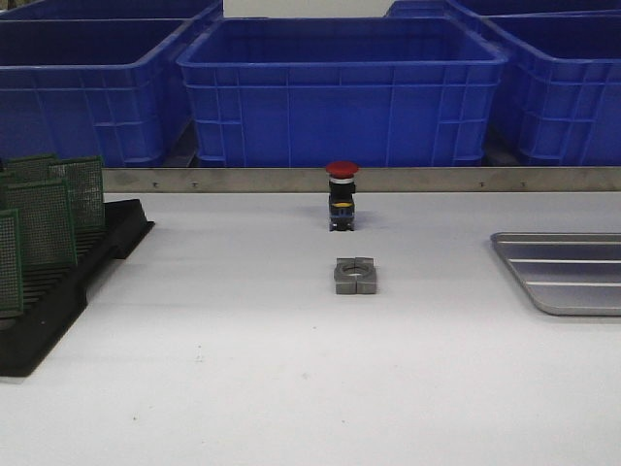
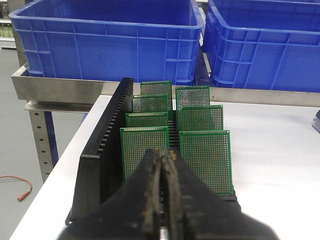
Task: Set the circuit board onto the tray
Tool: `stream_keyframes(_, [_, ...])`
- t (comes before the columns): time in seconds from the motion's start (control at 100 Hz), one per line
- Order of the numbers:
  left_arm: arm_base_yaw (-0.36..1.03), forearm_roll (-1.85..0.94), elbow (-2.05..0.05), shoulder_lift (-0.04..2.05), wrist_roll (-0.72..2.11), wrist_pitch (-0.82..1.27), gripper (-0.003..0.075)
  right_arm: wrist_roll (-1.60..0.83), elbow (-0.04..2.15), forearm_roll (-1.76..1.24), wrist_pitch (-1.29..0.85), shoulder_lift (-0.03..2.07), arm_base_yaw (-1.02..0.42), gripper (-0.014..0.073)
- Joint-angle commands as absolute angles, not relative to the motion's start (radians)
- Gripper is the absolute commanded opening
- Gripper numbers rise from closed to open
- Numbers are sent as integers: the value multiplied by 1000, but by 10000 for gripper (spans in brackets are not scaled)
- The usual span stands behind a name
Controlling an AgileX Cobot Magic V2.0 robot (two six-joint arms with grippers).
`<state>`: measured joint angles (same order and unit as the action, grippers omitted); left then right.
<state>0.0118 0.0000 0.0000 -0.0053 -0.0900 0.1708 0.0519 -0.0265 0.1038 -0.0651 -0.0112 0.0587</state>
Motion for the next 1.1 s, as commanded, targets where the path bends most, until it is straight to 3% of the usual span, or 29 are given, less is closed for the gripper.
stream_keyframes(0.0, [17,0,49,-36,-93,89,-20,51,-14,113,23,-37,62,-113])
stream_keyframes(0.63, [17,0,28,-36,-93,-14,-20,51,-14,113,23,-37,62,-113])
stream_keyframes(1.09, [17,0,-217,30,-93,322,-20,51,-14,113,23,-37,62,-113])
